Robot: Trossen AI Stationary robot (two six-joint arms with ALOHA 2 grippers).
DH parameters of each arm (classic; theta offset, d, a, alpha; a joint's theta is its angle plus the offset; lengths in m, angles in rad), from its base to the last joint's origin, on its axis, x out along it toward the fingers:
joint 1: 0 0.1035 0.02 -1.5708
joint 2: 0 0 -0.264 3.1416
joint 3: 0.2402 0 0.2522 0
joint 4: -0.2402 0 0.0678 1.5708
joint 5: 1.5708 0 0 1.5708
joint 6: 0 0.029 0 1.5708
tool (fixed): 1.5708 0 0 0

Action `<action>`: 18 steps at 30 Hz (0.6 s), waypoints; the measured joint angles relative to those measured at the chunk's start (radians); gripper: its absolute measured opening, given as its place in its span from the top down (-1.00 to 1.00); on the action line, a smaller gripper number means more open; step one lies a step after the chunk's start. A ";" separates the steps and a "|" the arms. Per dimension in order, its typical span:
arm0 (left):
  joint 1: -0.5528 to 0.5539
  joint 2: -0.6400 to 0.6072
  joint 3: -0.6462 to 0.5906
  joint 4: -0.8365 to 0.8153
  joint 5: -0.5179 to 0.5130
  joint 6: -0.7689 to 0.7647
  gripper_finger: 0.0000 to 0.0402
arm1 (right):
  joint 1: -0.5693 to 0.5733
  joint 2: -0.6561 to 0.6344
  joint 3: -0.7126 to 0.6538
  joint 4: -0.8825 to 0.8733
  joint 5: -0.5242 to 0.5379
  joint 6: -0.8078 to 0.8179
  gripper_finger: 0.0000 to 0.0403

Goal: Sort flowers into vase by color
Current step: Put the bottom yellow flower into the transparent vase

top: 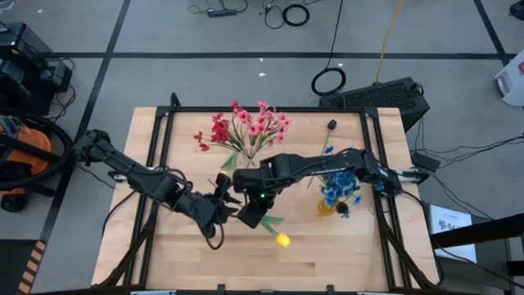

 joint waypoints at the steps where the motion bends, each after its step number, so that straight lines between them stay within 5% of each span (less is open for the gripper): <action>1: -0.011 0.000 0.000 0.000 -0.016 0.000 0.41 | -0.003 -0.005 0.000 0.005 0.000 -0.003 1.00; 7: -0.046 0.000 0.000 0.044 -0.147 0.009 0.41 | -0.007 -0.033 0.000 0.082 -0.019 -0.010 1.00; 18: -0.054 0.078 0.000 0.103 -0.233 0.088 0.41 | -0.005 -0.039 0.000 0.083 -0.033 -0.049 1.00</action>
